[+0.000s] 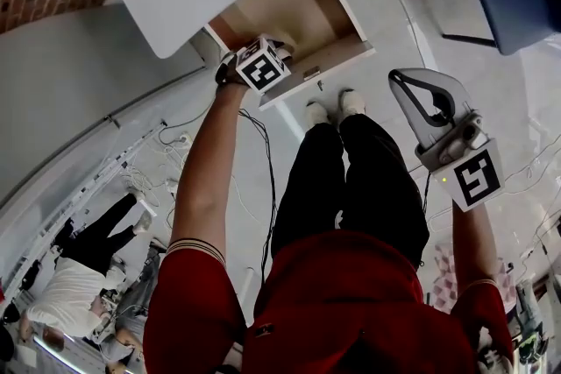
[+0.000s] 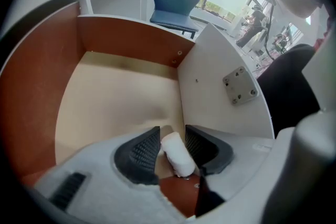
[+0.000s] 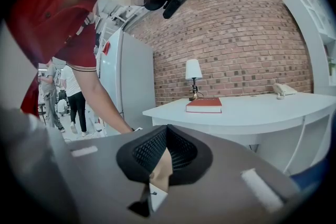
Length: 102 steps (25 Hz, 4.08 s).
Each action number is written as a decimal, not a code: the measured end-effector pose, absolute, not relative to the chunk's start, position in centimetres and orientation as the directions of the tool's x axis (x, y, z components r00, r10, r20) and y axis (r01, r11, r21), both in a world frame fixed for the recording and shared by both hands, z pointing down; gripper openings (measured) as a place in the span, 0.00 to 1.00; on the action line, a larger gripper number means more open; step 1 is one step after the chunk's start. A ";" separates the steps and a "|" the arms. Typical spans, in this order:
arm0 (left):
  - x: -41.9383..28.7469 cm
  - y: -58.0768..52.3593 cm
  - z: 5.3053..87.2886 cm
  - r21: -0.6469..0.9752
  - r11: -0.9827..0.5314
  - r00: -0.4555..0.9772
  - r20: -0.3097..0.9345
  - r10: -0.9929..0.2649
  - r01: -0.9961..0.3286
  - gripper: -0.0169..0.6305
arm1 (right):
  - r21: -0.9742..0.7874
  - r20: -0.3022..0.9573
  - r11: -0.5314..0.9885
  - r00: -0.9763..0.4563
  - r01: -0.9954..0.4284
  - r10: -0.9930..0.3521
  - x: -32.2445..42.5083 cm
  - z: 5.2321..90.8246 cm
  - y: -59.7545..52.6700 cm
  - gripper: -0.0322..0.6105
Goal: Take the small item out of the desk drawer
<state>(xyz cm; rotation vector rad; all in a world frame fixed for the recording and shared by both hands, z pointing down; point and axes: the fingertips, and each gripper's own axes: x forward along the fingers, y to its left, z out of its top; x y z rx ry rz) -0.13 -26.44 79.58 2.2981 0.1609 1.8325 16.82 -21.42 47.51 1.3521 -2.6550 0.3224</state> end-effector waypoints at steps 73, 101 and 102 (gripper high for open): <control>2.5 -24.0 38.2 -0.074 -0.876 0.807 0.359 -0.468 -0.476 0.22 | -0.148 0.072 0.591 -0.604 -0.793 -0.794 10.9 33.5 -19.8 0.07; -1.8 -18.4 25.2 -0.081 -0.810 0.809 0.053 -0.585 -0.581 0.22 | -0.108 -0.031 0.618 -0.619 -0.778 -0.785 6.6 27.1 -14.1 0.07; -1.8 -18.2 25.2 -0.079 -0.812 0.811 0.054 -0.583 -0.578 0.22 | -0.110 -0.033 0.618 -0.619 -0.778 -0.785 6.6 27.0 -14.0 0.07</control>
